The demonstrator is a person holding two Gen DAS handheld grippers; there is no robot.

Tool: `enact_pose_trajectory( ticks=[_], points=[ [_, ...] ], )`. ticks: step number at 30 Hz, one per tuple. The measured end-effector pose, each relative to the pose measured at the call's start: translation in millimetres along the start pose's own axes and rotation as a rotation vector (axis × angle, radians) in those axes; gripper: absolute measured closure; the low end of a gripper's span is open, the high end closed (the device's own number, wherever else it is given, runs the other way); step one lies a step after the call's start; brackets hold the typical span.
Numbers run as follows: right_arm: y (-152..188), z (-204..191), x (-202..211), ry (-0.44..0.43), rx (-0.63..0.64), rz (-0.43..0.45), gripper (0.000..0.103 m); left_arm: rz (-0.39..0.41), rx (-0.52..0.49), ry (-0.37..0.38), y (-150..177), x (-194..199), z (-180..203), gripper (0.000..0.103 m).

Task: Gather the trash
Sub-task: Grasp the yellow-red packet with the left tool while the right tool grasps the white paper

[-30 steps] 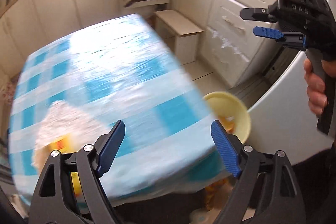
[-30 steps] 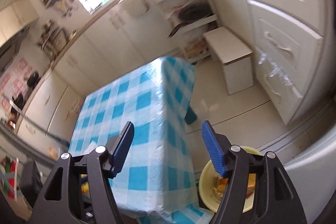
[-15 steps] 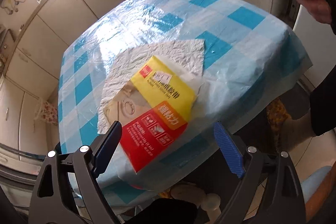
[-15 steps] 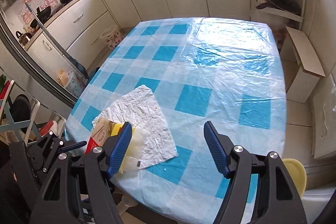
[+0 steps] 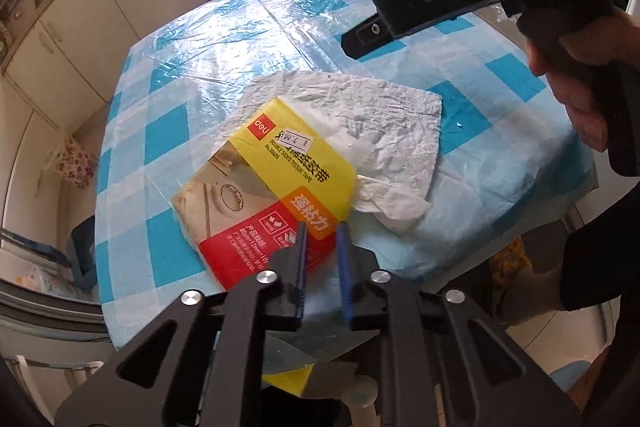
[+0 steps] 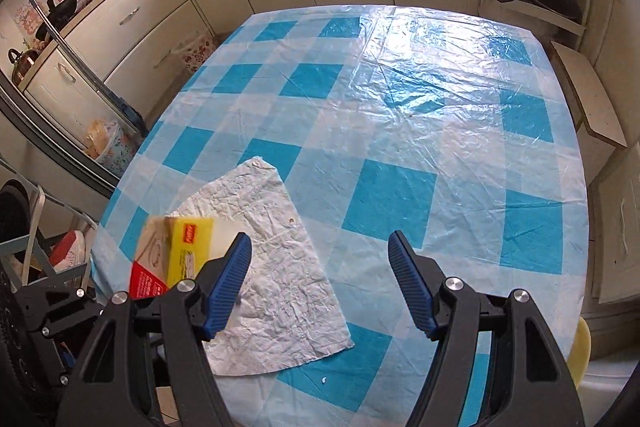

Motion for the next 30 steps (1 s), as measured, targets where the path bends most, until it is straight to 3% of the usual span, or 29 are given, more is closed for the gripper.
enact_pose_trajectory(
  ticks=[2,7,10,12,13,14,16,18,23,27,30],
  points=[
    [-2.3,-0.7,-2.3,-0.003,-0.005,0.0,0.035,0.018,0.058,0.004,-4.2,5.3,-13.1,0.101],
    [-1.7,-12.3,-12.3,0.006,0.05,-0.038,0.033,0.024,0.27,0.061,-11.4,13.0,-58.2,0.102],
    [4.5,-23.0,-18.0,0.029,0.127,-0.072,0.027,0.033,0.286,0.122,-11.2,18.5,-62.9,0.101],
    [8.4,-25.4,-17.9,0.018,0.151,-0.083,0.021,0.026,0.23,0.157,-8.8,21.5,-53.2,0.08],
    [11.0,-26.3,-16.3,0.001,0.161,-0.086,0.018,0.027,0.197,0.151,-6.4,22.3,-46.4,0.055],
    [13.2,-26.9,-14.6,-0.01,0.167,-0.084,0.015,0.049,0.16,0.115,-4.3,24.4,-40.4,0.04],
    [19.2,-30.6,-11.1,-0.042,0.197,-0.086,0.012,0.08,0.052,0.026,1.0,26.8,-26.6,0.031],
    [25.7,-40.1,-9.8,-0.079,0.251,-0.088,0.011,0.061,0.019,-0.022,3.2,18.8,-23.0,0.025],
    [36.6,-64.4,-25.0,-0.077,0.364,-0.13,0.01,-0.027,0.002,-0.14,1.2,-11.4,-26.8,0.024],
    [35.2,-69.9,-32.4,-0.059,0.38,-0.107,0.009,-0.057,0.11,-0.069,-0.2,-15.8,-42.8,0.028],
    [31.0,-66.4,-34.4,-0.047,0.364,-0.07,0.015,-0.071,0.171,0.008,0.2,-17.0,-47.5,0.058]
  ],
)
Point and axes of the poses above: each gripper's, at about its wrist camera, not at the fingertips, and x roughly against the way its jaws point, z to its right, y to its underside, the point moved 1 cm from there along -x, roughly the way its jaws point, and after that the axes turned 9 degrees about x, right-handed, at the moved point
